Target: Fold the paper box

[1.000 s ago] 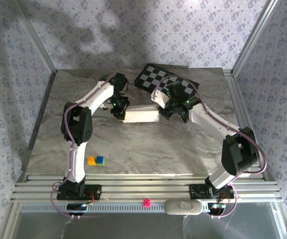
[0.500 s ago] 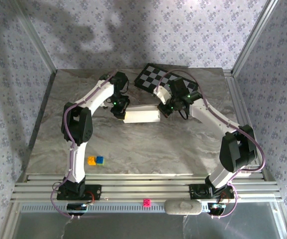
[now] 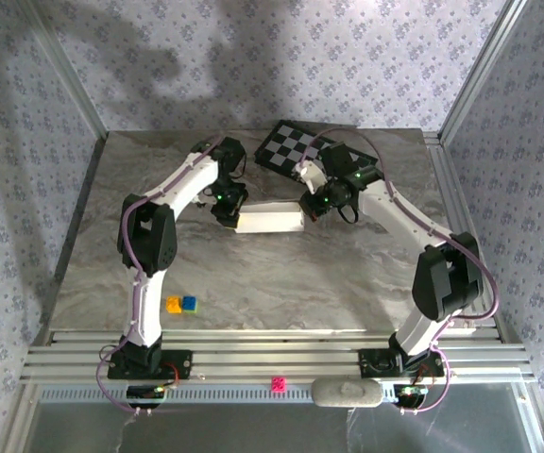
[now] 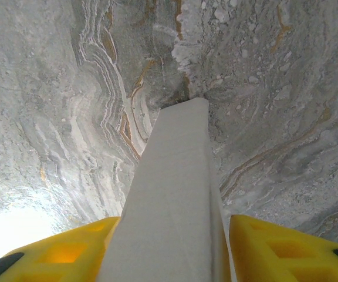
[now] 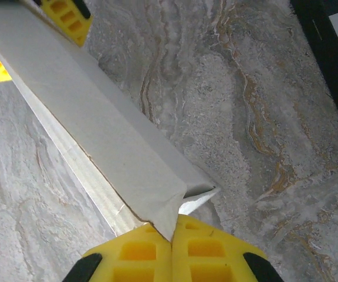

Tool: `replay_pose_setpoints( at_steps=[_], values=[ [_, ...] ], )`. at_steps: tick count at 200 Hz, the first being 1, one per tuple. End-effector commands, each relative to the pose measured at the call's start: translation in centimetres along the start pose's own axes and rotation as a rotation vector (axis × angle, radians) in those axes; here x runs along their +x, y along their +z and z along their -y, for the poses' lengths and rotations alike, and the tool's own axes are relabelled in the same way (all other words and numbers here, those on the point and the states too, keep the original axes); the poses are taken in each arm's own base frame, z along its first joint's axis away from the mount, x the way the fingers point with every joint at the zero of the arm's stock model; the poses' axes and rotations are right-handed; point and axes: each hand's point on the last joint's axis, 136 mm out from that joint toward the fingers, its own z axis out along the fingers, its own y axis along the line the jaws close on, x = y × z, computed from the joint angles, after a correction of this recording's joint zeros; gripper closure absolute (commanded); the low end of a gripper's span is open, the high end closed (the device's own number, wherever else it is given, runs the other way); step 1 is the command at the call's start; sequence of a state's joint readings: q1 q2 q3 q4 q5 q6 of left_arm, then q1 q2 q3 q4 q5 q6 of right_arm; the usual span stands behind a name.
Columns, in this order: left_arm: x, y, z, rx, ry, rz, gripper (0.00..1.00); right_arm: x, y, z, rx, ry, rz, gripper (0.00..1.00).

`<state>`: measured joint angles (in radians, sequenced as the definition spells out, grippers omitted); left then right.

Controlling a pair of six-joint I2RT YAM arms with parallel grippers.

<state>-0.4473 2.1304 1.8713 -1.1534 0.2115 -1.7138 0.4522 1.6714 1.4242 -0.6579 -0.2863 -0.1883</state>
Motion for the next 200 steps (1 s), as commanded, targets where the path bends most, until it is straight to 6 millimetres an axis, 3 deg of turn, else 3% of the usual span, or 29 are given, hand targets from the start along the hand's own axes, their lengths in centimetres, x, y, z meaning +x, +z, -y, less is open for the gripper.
replay_pose_setpoints(
  at_steps=[1,65,116,200],
  values=[
    [0.3,-0.1,-0.4,-0.026,0.01,0.017,0.5,-0.5,-0.5,-0.8,-0.062,0.1,-0.014,1.0],
    [0.4,-0.1,-0.4,-0.029,0.017,0.02,0.5,-0.1,-0.7,-1.0,-0.043,0.091,-0.057,1.0],
    [0.4,-0.1,-0.2,-0.032,0.019,0.023,0.49,-0.1,-1.6,-1.0,0.023,0.025,-0.057,0.76],
    [0.4,-0.2,-0.3,-0.04,0.023,0.028,0.5,-0.2,-2.4,-1.7,0.018,0.024,-0.067,0.65]
  ],
)
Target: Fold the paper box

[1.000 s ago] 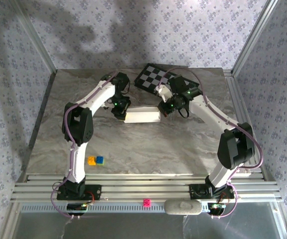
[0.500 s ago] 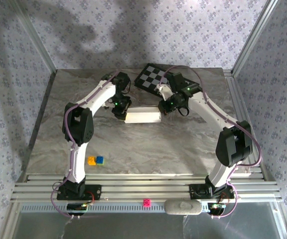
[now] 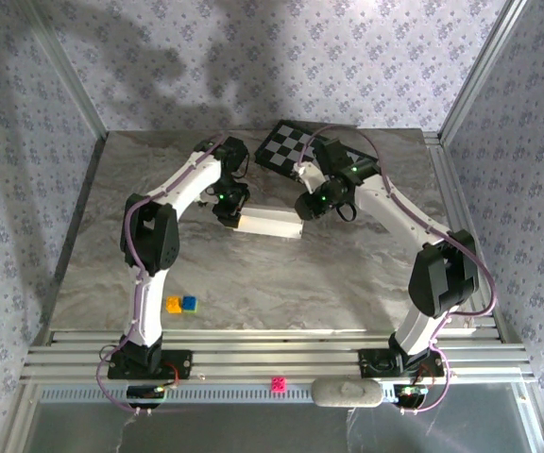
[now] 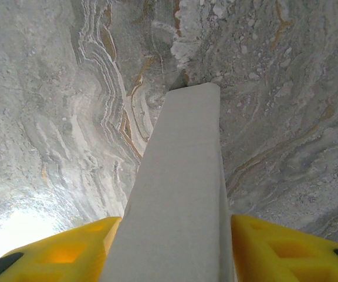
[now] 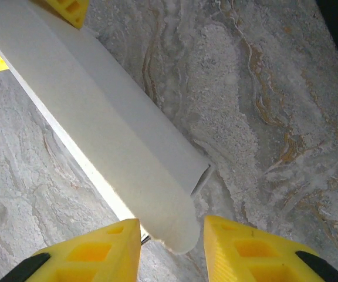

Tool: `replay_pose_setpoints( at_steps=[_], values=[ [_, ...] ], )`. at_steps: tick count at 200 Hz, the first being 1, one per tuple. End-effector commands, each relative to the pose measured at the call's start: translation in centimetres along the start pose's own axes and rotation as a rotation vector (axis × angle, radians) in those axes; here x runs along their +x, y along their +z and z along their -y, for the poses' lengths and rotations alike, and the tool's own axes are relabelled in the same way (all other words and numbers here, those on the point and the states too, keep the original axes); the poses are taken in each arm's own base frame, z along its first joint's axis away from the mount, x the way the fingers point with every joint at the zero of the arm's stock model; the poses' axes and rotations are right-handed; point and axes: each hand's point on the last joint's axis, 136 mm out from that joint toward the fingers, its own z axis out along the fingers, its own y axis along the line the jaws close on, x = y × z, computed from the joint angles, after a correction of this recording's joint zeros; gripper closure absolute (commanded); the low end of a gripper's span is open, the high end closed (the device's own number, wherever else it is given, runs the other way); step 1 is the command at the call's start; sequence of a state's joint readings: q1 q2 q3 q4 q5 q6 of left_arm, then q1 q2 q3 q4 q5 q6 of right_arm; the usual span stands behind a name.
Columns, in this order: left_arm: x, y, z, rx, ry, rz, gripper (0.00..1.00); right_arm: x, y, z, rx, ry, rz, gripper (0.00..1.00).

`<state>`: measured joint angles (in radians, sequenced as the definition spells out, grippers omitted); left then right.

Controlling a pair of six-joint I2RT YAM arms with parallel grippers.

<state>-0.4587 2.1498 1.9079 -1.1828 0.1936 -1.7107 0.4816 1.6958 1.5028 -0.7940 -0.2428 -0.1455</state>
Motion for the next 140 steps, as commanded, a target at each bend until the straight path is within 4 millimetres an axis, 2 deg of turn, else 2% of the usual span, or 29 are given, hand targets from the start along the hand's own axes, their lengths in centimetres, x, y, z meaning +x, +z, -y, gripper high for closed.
replay_pose_setpoints(
  at_steps=[1,33,61,97,103,140],
  values=[
    [0.2,-0.1,-0.3,-0.028,0.012,0.009,0.5,-0.7,-2.0,-0.8,0.005,-0.015,0.021,0.65],
    [0.2,-0.1,-0.4,-0.031,0.012,0.006,0.5,0.4,-1.4,-0.7,0.021,-0.021,-0.024,0.64],
    [0.2,-0.1,-0.4,-0.03,0.01,0.006,0.5,1.0,-1.9,-0.6,0.039,-0.051,-0.016,0.59],
    [0.3,0.1,-0.4,-0.036,0.008,0.005,0.5,2.1,-2.0,-0.9,0.033,-0.095,-0.053,0.61],
    [0.5,-0.5,0.2,-0.011,0.014,0.001,0.5,2.2,-2.0,-1.0,0.033,-0.102,-0.058,0.62],
    [0.6,-0.4,0.2,-0.015,0.015,0.002,0.5,2.9,-0.9,-0.7,0.047,-0.135,-0.095,0.61]
  ],
)
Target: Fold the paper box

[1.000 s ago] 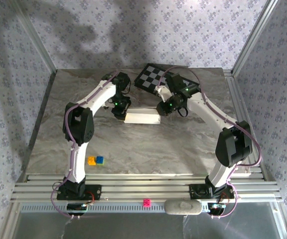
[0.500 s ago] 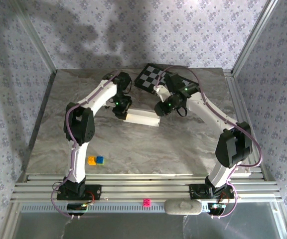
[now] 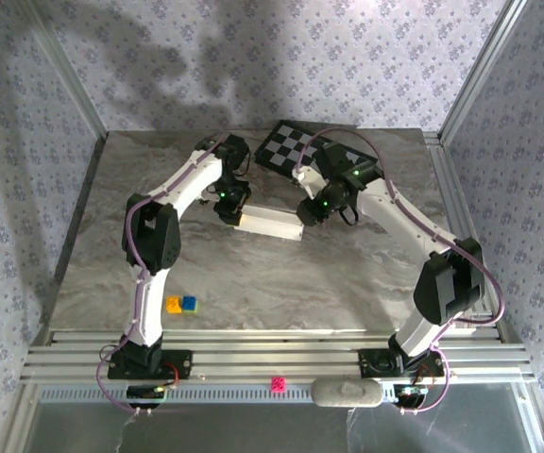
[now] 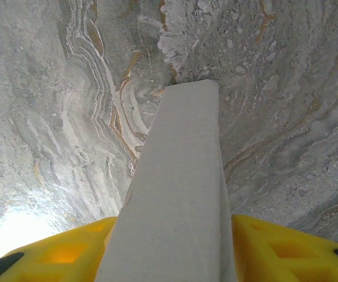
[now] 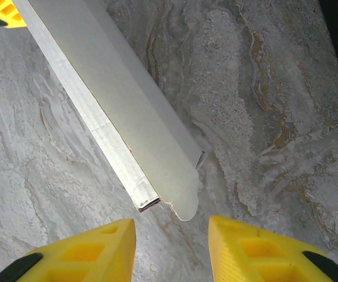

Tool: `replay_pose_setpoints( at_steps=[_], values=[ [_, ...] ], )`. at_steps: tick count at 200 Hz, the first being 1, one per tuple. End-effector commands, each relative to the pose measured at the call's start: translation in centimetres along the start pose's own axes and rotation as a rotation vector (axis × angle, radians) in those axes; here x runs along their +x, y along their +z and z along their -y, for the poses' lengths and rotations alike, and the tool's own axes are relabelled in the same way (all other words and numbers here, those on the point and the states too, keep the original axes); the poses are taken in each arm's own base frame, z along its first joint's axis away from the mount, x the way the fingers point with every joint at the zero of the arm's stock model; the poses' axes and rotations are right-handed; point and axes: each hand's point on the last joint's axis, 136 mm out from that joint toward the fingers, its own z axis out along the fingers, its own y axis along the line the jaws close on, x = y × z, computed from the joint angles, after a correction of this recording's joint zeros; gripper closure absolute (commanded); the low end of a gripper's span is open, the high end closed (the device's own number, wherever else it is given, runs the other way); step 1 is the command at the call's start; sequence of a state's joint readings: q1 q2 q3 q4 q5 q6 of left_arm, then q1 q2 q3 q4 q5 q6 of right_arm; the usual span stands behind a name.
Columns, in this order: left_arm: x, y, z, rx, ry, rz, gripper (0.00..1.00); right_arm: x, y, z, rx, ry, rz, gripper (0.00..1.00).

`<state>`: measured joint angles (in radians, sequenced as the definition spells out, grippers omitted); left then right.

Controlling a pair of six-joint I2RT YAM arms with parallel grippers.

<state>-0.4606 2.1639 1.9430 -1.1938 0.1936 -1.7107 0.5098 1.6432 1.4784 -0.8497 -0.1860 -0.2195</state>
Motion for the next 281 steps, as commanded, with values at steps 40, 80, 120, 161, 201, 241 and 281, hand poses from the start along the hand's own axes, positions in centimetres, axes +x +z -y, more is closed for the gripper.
replay_pose_setpoints(
  at_steps=[40,80,120,161,201,241,281],
  values=[
    [0.4,-0.2,-0.2,-0.02,0.007,0.001,0.5,0.8,1.1,-0.1,0.007,-0.052,-0.064,0.65],
    [0.4,-0.2,-0.1,-0.017,0.008,-0.001,0.5,0.9,1.5,0.1,0.021,-0.054,-0.077,0.73],
    [0.5,-0.1,-0.2,-0.021,0.009,-0.002,0.5,0.3,1.5,0.1,0.026,-0.053,-0.072,0.85],
    [0.5,-0.1,-0.2,-0.02,0.007,-0.003,0.51,-0.4,1.2,-0.4,0.008,-0.022,-0.06,0.96],
    [0.4,-0.1,-0.1,-0.02,0.006,-0.003,0.51,-0.7,0.8,-0.7,-0.014,0.021,-0.058,1.0],
    [0.4,0.0,0.0,-0.02,0.004,-0.002,0.51,-1.6,0.4,-0.9,-0.04,0.095,-0.053,1.0],
    [0.5,0.1,0.0,-0.02,0.003,-0.001,0.52,-2.2,0.3,-1.1,-0.07,0.189,-0.059,1.0]
  ],
)
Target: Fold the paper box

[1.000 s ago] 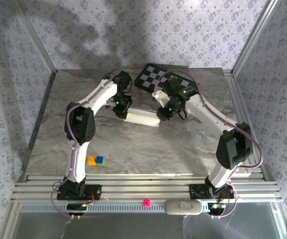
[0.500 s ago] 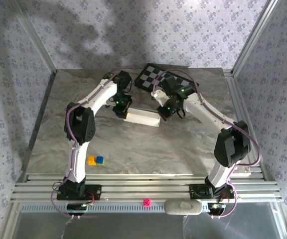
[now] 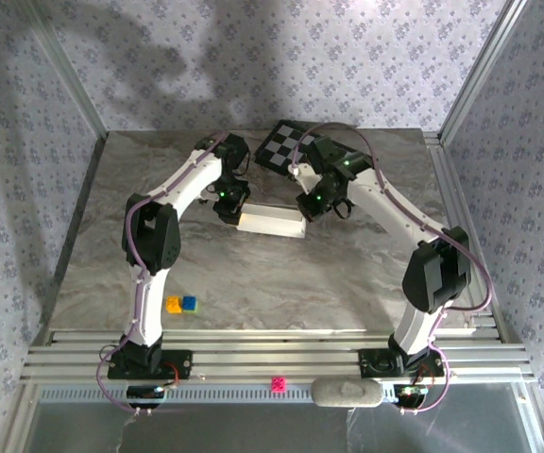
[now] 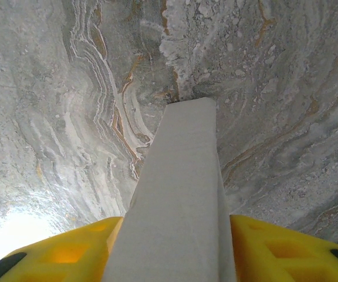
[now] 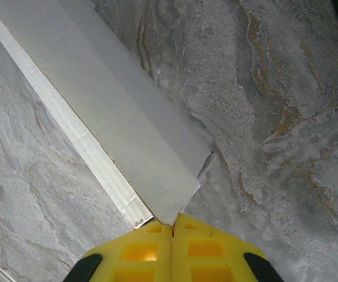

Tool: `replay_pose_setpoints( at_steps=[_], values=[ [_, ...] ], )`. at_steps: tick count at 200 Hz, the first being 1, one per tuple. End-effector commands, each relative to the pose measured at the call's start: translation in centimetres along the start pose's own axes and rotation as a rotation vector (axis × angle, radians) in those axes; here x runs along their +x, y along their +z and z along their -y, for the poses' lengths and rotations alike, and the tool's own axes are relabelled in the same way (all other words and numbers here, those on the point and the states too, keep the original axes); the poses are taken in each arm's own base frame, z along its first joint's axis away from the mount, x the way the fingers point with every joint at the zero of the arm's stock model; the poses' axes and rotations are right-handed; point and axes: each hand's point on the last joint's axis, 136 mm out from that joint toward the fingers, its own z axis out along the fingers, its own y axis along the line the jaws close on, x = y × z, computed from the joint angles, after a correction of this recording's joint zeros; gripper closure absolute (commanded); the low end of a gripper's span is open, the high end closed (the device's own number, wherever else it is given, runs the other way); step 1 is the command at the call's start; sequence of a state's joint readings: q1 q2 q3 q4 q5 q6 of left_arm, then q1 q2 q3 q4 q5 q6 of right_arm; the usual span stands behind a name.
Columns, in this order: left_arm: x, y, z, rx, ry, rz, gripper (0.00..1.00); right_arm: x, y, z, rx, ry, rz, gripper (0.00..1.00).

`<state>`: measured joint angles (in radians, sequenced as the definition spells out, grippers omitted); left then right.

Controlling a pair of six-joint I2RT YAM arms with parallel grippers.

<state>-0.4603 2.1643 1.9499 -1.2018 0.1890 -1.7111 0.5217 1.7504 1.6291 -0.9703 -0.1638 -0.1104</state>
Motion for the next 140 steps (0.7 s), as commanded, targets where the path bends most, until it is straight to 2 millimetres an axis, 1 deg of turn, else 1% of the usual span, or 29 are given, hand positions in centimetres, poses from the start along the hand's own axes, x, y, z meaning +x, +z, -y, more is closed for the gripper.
replay_pose_setpoints(
  at_steps=[1,26,60,81,111,140],
  values=[
    [0.6,0.3,0.0,-0.019,0.004,-0.006,0.52,-1.3,-0.4,-1.4,-0.078,0.077,0.019,1.0],
    [0.5,0.4,0.0,-0.02,-0.002,-0.003,0.54,-1.8,-0.7,-1.8,-0.107,0.121,0.022,1.0],
    [0.4,0.2,0.1,-0.016,-0.009,0.011,0.57,-1.8,-0.7,-2.2,-0.135,0.172,0.007,1.0],
    [0.3,0.2,0.3,-0.017,-0.009,0.015,0.57,-1.7,-0.9,-2.5,-0.157,0.216,-0.011,1.0],
    [0.5,0.4,0.5,-0.018,-0.002,0.016,0.57,-1.4,-0.7,-2.3,-0.157,0.244,-0.035,1.0],
    [0.8,0.6,0.4,-0.024,0.006,0.016,0.55,-1.8,-1.0,-2.2,-0.157,0.255,-0.023,1.0]
  ],
)
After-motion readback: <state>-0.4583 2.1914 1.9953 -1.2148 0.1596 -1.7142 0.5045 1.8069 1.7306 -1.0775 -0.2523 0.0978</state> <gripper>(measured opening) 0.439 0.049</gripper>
